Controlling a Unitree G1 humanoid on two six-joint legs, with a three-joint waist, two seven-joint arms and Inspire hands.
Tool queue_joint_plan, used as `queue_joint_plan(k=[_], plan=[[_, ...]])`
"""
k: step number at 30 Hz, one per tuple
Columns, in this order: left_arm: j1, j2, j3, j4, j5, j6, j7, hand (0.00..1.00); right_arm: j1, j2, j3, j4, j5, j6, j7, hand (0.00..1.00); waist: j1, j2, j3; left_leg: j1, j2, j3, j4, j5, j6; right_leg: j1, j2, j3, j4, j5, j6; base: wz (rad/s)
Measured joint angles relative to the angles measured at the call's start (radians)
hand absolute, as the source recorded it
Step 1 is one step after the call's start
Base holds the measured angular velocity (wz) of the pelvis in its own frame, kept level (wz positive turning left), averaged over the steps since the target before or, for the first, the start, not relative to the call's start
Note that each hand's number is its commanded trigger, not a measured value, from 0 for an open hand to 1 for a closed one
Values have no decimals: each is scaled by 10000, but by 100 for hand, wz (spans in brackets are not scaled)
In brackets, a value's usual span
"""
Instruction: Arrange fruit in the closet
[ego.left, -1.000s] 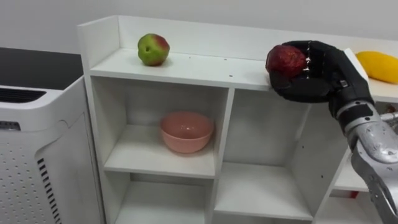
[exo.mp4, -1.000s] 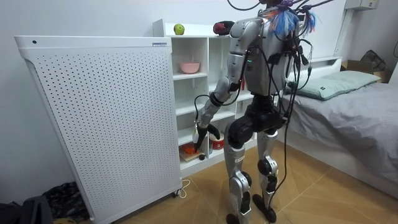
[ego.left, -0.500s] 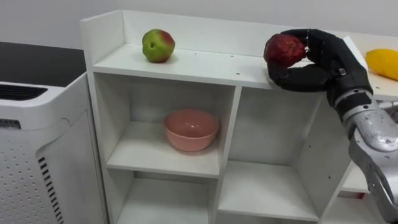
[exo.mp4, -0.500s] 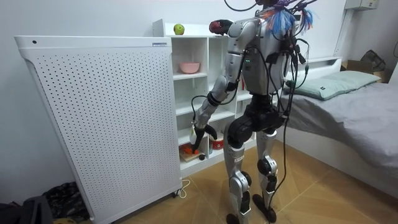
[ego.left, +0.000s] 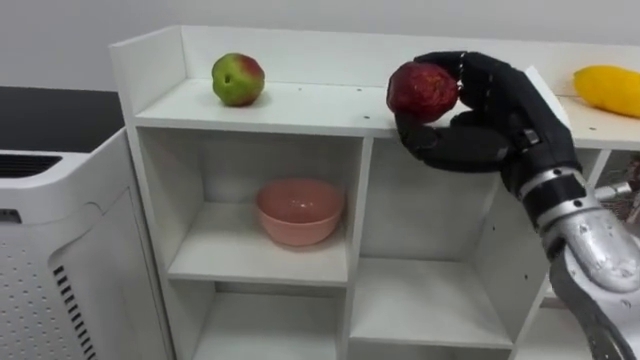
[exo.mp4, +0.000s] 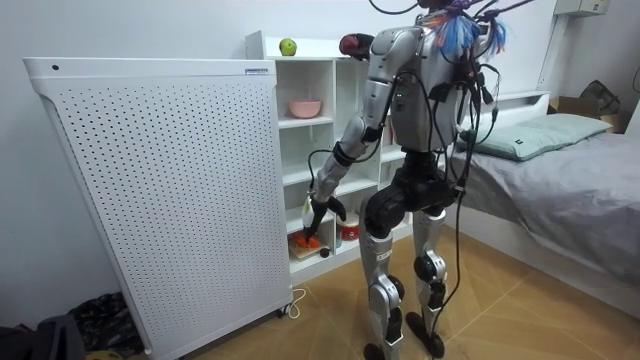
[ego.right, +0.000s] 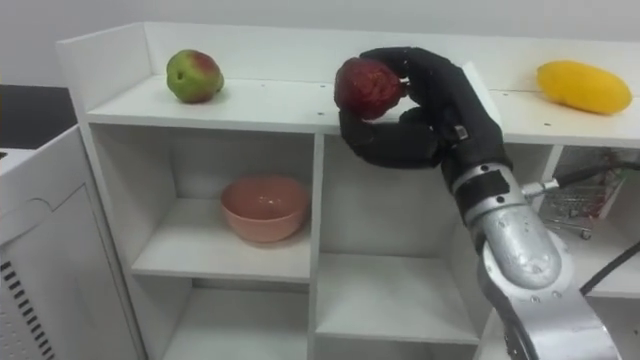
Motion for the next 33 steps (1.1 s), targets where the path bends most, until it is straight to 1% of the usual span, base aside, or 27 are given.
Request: queue_joint_plan(k=[1, 2, 3, 5, 7, 8, 10, 11, 12, 13, 14, 15, 16, 17, 18, 19, 21, 22, 23, 24, 25, 27, 29, 30, 31, 32, 33], plan=[[8, 0, -1, 0, 5, -15, 14, 0, 93, 51, 7, -76, -3, 1, 52, 100, -9, 17, 5, -8, 1, 13, -3, 0, 0, -21, 0, 12, 6, 0, 0, -7], [10, -9, -3, 48, 6, -70, 73, 0, 293, 218, 12, -227, -4, 0, 119, 100, -23, 53, 21, -24, 8, 30, -13, 0, 0, -52, 10, 26, 9, 0, 0, -3], [11, -27, -3, 148, 5, -138, 153, 0, 515, 362, 35, -314, 11, 0, 161, 100, -39, 74, 12, -37, 16, 38, -14, 0, 0, -70, 17, 27, 22, 0, -1, 0], [54, -41, -3, 295, -3, -214, 193, 0, 830, 491, 35, -349, 181, 0, 238, 100, -30, 95, 4, -41, 25, 37, -5, 1, -1, -76, 23, 20, 27, 3, -4, 0], [145, -36, -128, 290, -9, -214, 265, 0, 1126, 623, 38, -342, 526, -8, 238, 100, -76, 113, 8, -169, 29, 43, 35, 0, -1, -121, 27, 3, 33, 10, -17, 0], [180, -44, -233, 281, -7, -217, 344, 0, 1301, 676, 55, -290, 792, -8, 275, 100, -63, 121, -7, -316, 28, 47, 68, 1, -2, -270, 19, 0, 95, 13, -21, 0], [256, -56, -297, 312, -4, -223, 451, 0, 1516, 787, 149, -53, 1068, -18, 344, 100, -74, 133, -10, -415, 24, 46, 96, 21, -4, -433, 7, 4, 159, 17, -27, 0], [310, -62, -377, 475, -10, -274, 600, 0, 1790, 813, 270, 259, 1273, -72, 348, 100, -73, 133, -17, -410, 26, 40, 94, 22, -5, -422, 5, -16, 165, 17, -27, 3], [359, -65, -456, 674, -68, -317, 812, 0, 2070, 899, 417, 757, 1406, -217, 357, 100, -63, 122, -27, -442, 28, 36, 93, 22, -5, -429, 6, -20, 175, 16, -27, 0], [403, -69, -494, 724, -217, -348, 930, 0, 2230, 989, 434, 1005, 1505, -223, 372, 100, -51, 109, -38, -478, 27, 35, 96, 22, -5, -465, 4, -13, 180, 16, -26, 0], [502, -76, -553, 932, -500, -573, 1173, 0, 2497, 1137, 563, 1606, 1594, -290, 349, 100, 18, 82, -61, -589, 15, 2, 109, 40, 1, -645, -18, -24, 243, 16, -26, 0], [633, -86, -553, 1188, -667, -823, 1432, 0, 2716, 1272, 672, 2291, 1698, -328, 335, 100, 6, 38, -66, -759, 2, -4, 114, 82, 11, -858, -54, -80, 359, 16, -27, 0], [690, -87, -558, 1301, -731, -913, 1569, 0, 2843, 1331, 732, 2684, 1726, -376, 326, 100, 2, 9, -63, -826, -4, -9, 116, 99, 21, -928, -73, -152, 380, 17, -27, 0], [938, -82, -552, 1564, -875, -1122, 1917, 0, 3063, 1469, 783, 3508, 1746, -399, 327, 100, 37, -34, -63, -922, -7, 5, 127, 104, 22, -1020, -97, -306, 397, 21, -34, 0], [1104, -79, -550, 1785, -946, -1258, 2242, 0, 3262, 1572, 788, 4258, 1755, -397, 320, 100, 109, -65, -52, -1069, -11, 6, 196, 103, 23, -1123, -114, -337, 438, 23, -37, 0], [1174, -78, -549, 1853, -951, -1300, 2387, 0, 3352, 1604, 780, 4508, 1747, -396, 266, 100, 134, -74, -46, -1149, -14, -1, 246, 103, 23, -1234, -127, -350, 505, 23, -37, 0], [1633, -73, -549, 2070, -736, -1306, 2705, 0, 3420, 1623, 736, 5042, 1990, -401, 112, 100, 223, -81, 6, -1746, 6, -1, 565, 101, 26, -1784, -199, -407, 762, 23, -38, 2], [1675, -78, -548, 2067, -662, -1294, 2732, 0, 3416, 1626, 697, 5079, 2096, -420, 101, 100, 223, -74, 37, -1891, 4, -2, 665, 102, 26, -1898, -222, -433, 815, 23, -38, 11], [1851, -82, -567, 2070, -632, -1271, 2738, 0, 3335, 1647, 668, 5290, 2351, -645, 81, 100, 234, -50, 77, -2163, -1, 0, 829, 101, 27, -2147, -275, -532, 964, 23, -38, 14], [1997, -82, -671, 2083, -633, -1203, 2738, 0, 3093, 1698, 671, 5752, 2723, -900, 59, 100, 234, -20, 150, -2392, -8, -12, 974, 102, 41, -2335, -302, -576, 1079, 29, -49, 12], [2045, -84, -734, 2085, -634, -1185, 2738, 0, 2980, 1730, 671, 5964, 2896, -951, 10, 100, 248, -6, 171, -2527, -9, -17, 1073, 99, 46, -2443, -312, -577, 1138, 31, -57, 7], [2045, -121, -976, 2063, -669, -1014, 2746, 0, 2529, 1817, 672, 6682, 3859, -1027, -67, 100, 266, 92, 327, -3150, -2, -27, 1446, 70, 103, -2971, -379, -587, 1523, 10, -116, 10], [1989, -167, -1137, 2037, -678, -998, 2749, 0, 2326, 1824, 668, 7014, 4693, -1034, -174, 100, 267, 165, 366, -3692, -32, -26, 1715, 35, 141, -3527, -486, -596, 1899, -42, -156, 13], [1981, -167, -1144, 2023, -698, -1017, 2754, 0, 2269, 1827, 666, 7075, 5449, -1037, -256, 100, 360, 192, 378, -4042, -62, -31, 1906, 40, 145, -3938, -546, -601, 2169, -76, -173, 4], [1977, -165, -1144, 2014, -691, -1016, 2763, 0, 2248, 1822, 663, 7127, 5832, -1059, -246, 100, 409, 193, 379, -4243, -69, -22, 2039, 42, 146, -4170, -573, -597, 2312, -84, -189, -4], [1978, -166, -1157, 2028, -721, -988, 2769, 0, 2108, 1823, 680, 7593, 6546, -1195, -171, 100, 457, 210, 385, -4552, -94, -84, 2270, 41, 150, -4471, -626, -609, 2537, -111, -231, 0], [1971, -161, -1331, 2007, -824, -968, 2770, 0, 1939, 1815, 597, 8242, 7252, -1244, -136, 100, 464, 261, 413, -4857, -207, -141, 2511, 41, 154, -4760, -698, -643, 2777, -178, -242, 11]])
